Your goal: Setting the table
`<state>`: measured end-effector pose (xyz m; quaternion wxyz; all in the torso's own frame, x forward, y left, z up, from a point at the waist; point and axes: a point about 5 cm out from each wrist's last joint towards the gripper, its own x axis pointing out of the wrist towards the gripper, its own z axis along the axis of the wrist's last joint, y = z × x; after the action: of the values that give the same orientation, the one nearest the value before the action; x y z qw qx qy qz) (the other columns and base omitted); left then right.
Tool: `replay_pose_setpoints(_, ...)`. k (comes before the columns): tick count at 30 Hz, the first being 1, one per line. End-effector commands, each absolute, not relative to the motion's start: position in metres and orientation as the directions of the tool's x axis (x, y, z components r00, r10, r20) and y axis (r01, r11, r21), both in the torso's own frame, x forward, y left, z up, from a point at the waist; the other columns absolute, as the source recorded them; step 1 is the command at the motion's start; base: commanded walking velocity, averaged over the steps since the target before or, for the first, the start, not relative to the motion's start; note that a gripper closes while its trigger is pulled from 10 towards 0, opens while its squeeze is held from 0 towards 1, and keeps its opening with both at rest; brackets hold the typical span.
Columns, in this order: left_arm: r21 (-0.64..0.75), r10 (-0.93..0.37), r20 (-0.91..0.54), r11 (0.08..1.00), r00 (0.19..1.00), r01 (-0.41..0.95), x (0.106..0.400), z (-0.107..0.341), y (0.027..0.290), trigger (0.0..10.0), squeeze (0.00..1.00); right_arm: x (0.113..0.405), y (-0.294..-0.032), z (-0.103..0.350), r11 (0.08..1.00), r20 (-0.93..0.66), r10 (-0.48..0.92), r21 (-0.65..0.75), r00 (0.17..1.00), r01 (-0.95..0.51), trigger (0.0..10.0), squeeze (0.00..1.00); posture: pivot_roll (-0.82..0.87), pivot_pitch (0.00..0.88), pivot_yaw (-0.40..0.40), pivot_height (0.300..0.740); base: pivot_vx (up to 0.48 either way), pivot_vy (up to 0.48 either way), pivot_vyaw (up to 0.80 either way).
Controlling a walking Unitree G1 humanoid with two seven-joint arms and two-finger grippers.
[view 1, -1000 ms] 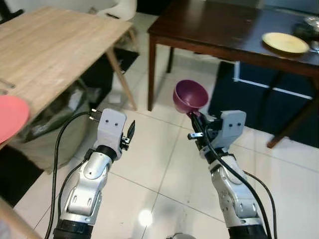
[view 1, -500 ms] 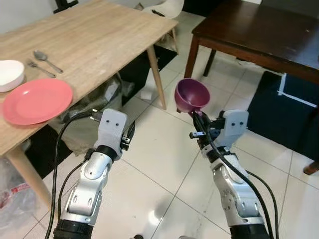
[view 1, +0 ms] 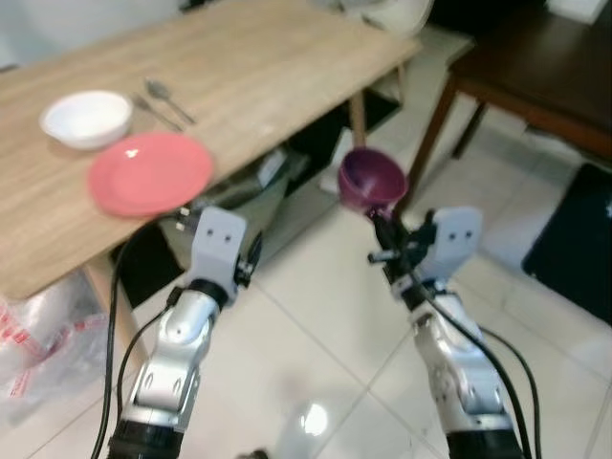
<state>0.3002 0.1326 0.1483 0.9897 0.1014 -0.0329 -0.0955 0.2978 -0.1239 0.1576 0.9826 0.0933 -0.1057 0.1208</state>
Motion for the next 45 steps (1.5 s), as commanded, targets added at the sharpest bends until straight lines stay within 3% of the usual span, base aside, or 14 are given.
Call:
replay_pose_setpoints(1,0.203,-0.198,0.015,0.961,0.98,0.19,0.297,0.141,0.131,10.0,0.0,0.297,-0.126,0.156,0.956,0.227,0.208,0.161,0.952,-0.247,10.0,0.0,-0.13,0.003,0.028,0.74,0.0,0.0,0.75)
replay_pose_setpoints(45,0.209,-0.112,0.011,0.972,0.994,0.107,0.304,0.147,0.137,10.0,0.0,0.307,-0.133,0.171,0.947,0.269,0.155,0.233,0.951,-0.221,10.0,0.0,-0.12,0.015,0.012,0.74,0.0,0.0,0.74)
